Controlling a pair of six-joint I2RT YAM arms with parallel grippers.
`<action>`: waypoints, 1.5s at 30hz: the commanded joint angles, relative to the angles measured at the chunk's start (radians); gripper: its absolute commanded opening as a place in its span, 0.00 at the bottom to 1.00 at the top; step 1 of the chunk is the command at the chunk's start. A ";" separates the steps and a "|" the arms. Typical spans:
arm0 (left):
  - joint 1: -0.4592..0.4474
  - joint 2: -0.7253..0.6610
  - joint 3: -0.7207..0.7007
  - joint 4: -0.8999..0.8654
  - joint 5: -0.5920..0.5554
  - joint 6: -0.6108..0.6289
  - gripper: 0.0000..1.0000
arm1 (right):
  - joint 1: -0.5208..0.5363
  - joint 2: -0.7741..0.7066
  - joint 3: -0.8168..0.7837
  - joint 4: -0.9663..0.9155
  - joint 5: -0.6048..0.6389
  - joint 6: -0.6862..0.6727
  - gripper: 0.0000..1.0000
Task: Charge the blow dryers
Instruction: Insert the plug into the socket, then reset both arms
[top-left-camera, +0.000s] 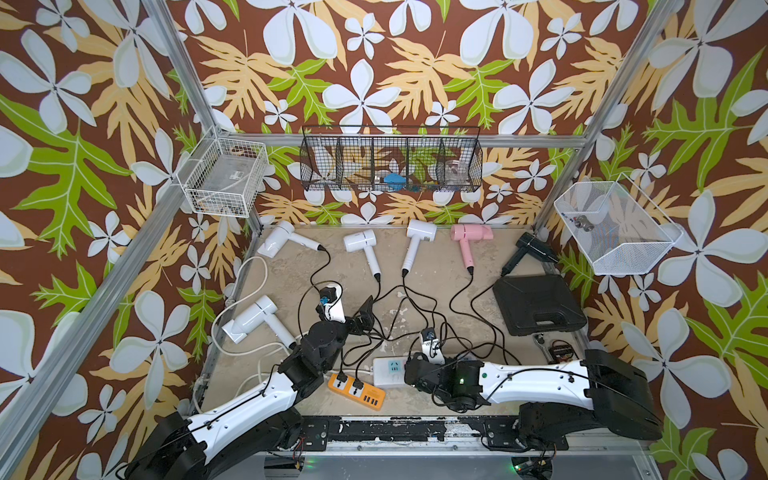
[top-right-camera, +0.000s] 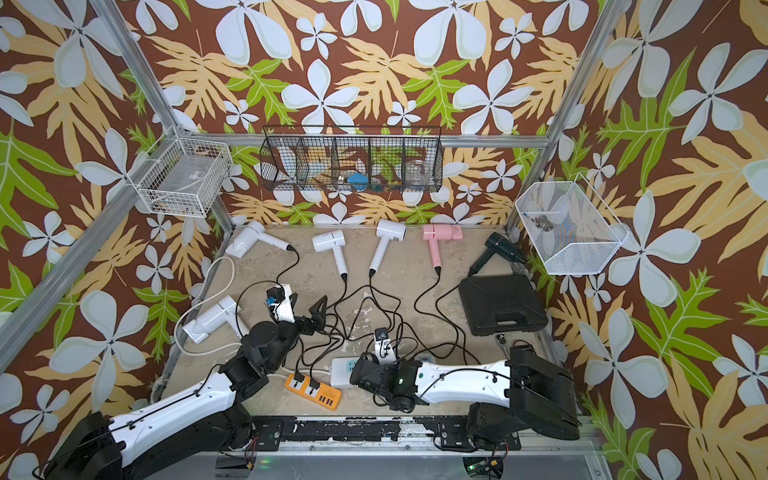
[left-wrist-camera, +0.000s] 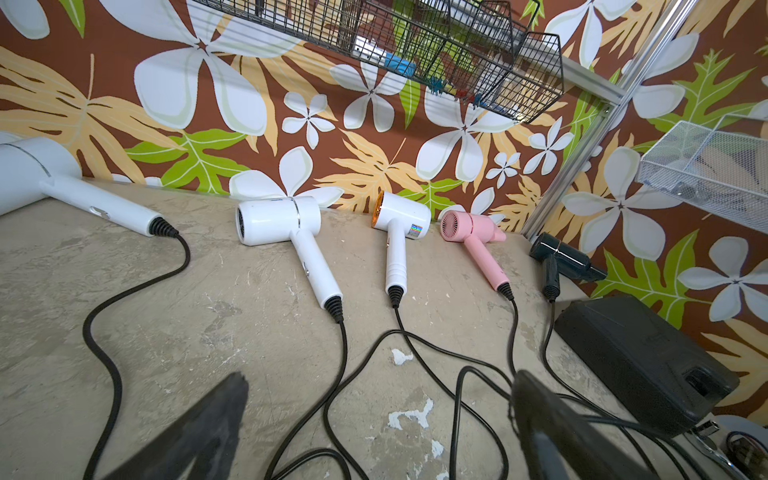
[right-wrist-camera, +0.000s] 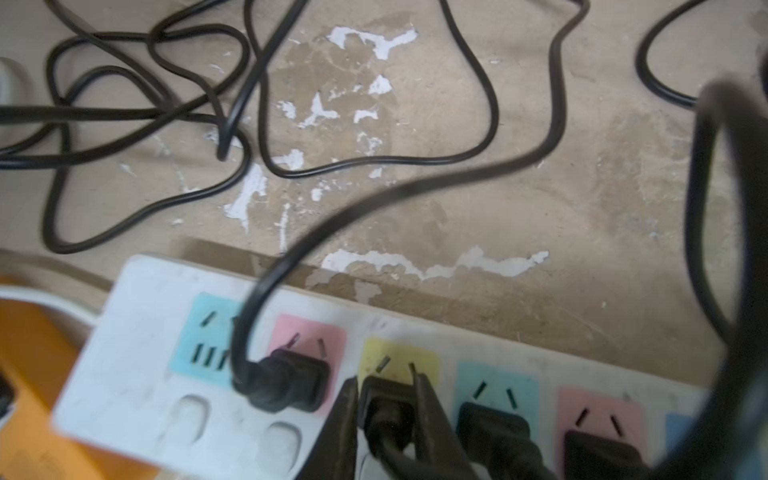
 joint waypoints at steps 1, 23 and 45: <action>0.001 -0.025 0.005 -0.007 0.032 -0.010 1.00 | -0.018 -0.031 0.019 -0.046 -0.009 -0.074 0.29; 0.000 -0.225 -0.004 -0.038 0.192 -0.045 1.00 | -0.030 -0.605 -0.126 0.159 -0.073 -0.424 0.93; 0.001 -0.198 0.010 -0.135 -0.085 0.071 1.00 | -0.668 -0.630 -0.161 0.447 -0.266 -0.789 1.00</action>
